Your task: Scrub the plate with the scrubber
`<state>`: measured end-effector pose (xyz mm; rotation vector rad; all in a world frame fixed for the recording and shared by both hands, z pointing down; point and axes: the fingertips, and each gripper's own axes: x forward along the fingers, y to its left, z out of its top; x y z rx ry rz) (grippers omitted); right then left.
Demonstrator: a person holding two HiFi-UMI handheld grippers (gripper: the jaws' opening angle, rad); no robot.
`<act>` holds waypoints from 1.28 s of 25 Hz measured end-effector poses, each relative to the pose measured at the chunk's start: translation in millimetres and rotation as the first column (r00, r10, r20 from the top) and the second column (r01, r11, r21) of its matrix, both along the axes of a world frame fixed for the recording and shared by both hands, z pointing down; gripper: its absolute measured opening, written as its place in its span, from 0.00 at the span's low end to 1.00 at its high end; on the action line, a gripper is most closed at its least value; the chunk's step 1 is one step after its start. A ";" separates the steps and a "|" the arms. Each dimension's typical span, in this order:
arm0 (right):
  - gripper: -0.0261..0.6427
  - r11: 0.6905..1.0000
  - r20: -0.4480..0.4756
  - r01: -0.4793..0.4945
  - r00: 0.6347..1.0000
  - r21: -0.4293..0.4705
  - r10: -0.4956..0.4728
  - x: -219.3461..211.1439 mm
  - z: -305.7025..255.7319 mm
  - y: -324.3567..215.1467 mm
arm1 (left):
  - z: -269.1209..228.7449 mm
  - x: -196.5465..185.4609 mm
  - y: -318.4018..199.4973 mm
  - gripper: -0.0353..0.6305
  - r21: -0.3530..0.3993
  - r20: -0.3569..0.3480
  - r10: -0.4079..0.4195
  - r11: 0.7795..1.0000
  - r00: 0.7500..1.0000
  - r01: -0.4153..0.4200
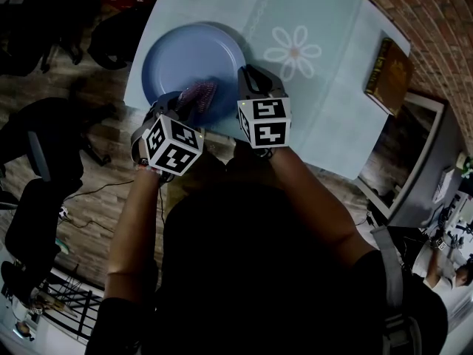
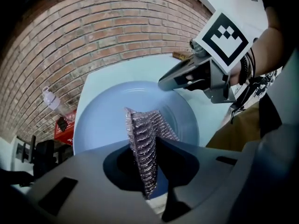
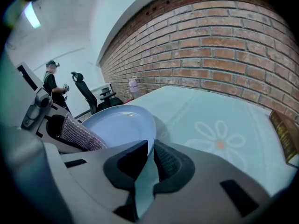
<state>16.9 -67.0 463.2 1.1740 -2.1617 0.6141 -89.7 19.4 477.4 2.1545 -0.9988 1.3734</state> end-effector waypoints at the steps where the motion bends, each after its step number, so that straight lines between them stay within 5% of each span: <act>1: 0.13 1.000 0.000 -0.001 1.000 0.000 0.001 0.0 -0.1 0.2 | -0.2 7.2 -3.0 0.17 0.001 -0.007 0.012 1.000 1.000 -0.012; 12: 0.13 1.000 0.007 -0.011 1.000 -0.004 0.011 1.6 0.4 0.3 | 1.8 51.8 -51.1 0.17 0.066 0.005 0.098 0.993 0.995 -0.098; 32: 0.13 1.000 -0.015 0.003 1.000 -0.003 -0.003 1.6 1.0 0.6 | 0.9 -15.3 -118.9 0.17 0.135 0.168 0.002 0.991 0.986 -0.025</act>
